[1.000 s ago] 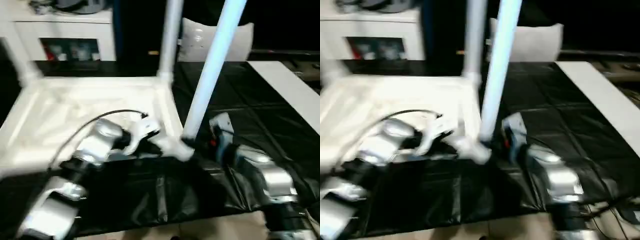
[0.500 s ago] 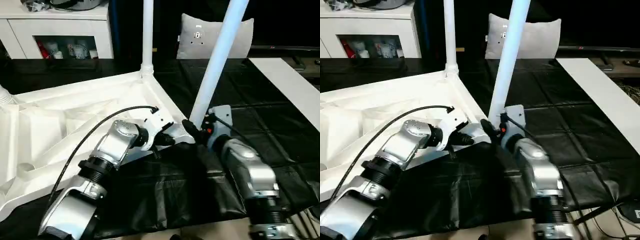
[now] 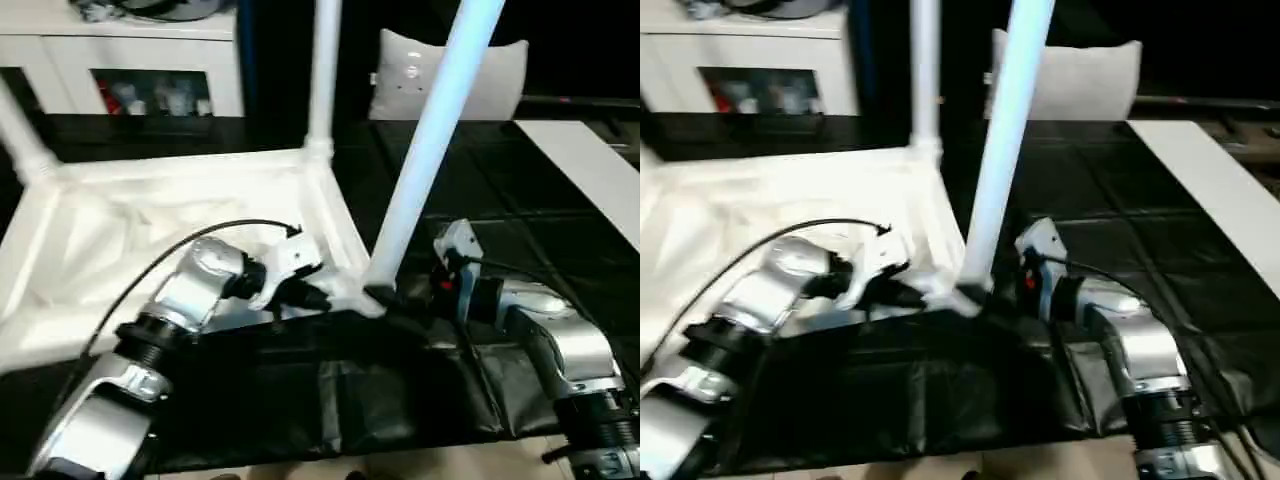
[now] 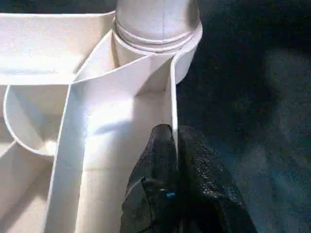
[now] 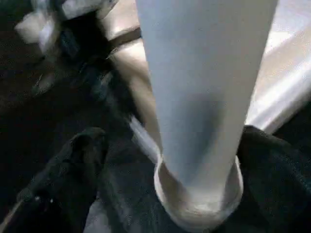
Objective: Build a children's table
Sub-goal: Rotate leg to tighten
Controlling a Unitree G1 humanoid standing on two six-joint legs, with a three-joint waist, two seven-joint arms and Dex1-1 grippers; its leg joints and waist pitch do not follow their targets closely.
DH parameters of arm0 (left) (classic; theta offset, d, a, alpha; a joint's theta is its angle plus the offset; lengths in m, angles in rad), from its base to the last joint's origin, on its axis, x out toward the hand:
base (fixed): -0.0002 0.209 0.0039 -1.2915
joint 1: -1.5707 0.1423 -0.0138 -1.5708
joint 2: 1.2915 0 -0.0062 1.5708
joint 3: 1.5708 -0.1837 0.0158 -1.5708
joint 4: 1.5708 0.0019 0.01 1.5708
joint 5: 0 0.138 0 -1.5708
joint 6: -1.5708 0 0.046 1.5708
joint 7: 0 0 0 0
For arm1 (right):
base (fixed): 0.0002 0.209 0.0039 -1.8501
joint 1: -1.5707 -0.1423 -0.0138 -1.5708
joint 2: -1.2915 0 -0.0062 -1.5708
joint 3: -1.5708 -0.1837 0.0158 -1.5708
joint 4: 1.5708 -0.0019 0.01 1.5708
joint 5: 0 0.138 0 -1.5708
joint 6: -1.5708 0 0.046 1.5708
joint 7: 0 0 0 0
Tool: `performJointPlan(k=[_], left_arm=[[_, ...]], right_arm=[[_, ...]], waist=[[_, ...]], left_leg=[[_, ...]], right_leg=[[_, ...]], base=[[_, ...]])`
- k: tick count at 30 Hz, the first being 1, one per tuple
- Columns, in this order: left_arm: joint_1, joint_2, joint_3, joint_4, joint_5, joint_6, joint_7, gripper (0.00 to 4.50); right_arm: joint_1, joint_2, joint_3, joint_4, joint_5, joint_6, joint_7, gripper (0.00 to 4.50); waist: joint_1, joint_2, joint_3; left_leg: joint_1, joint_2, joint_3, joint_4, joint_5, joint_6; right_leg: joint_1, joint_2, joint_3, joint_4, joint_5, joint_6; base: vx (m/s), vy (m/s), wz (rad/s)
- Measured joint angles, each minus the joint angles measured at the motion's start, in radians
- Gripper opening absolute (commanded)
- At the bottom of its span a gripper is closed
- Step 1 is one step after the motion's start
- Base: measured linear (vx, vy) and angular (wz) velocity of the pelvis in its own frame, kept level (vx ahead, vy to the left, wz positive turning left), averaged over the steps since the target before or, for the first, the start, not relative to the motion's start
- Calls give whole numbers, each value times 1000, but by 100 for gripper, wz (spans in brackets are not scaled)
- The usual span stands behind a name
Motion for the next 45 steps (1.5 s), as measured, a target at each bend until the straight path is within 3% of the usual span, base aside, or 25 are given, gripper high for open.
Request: performJointPlan(k=[5, 14, 18, 28, 36, 41, 45], left_arm=[[1, 44, -29, -9, -13, -47, -103, 0], [-5, 67, -79, -19, -16, -107, -223, 0], [-6, 68, -84, -19, -16, -119, -230, 0], [-7, 69, -85, -19, -18, -126, -240, 0], [-7, 57, -66, -30, -36, -69, -237, 0], [-7, 36, -38, -32, -14, 47, -127, 0], [-9, -27, 10, -15, 20, 142, 40, 0]], right_arm=[[-21, -26, 55, 33, -7, -44, 115, 445], [-55, -44, 104, 72, 13, -45, 261, 366], [-55, -44, 128, 72, 17, -39, 296, 324], [-57, -46, 129, 73, 35, -15, 315, 237], [-19, -31, 86, 10, 75, 71, 265, 222], [27, 31, 30, -20, 59, 93, 87, 221], [24, 142, -42, -11, -8, 107, -164, 214]], waist=[[9, 0, 0], [33, 0, 0], [34, 0, 0], [34, 0, 0], [35, 0, 0], [23, 0, 0], [-19, -1, -1]], left_leg=[[0, 0, 0, 0, 0, 0], [0, 1, 1, 1, 0, 0], [0, 1, 1, 1, 0, 0], [0, 1, 1, 1, 0, 0], [1, 1, 1, 1, 1, 0], [2, 0, 1, 2, 2, -2], [2, 0, 1, 3, 2, -2]], right_leg=[[0, 0, 0, 1, 0, -1], [1, 0, 0, 1, 0, 0], [1, 0, 0, 1, 0, 0], [1, 0, 0, 1, 0, 0], [2, 0, 0, 1, 0, 1], [3, 0, 0, 2, 0, 1], [5, 0, 0, 0, -1, 1]], base=[[0, 0, 0], [0, 0, 0], [0, 0, 0], [0, 0, 0], [0, 0, 0], [0, 0, 0], [0, 0, 0]])
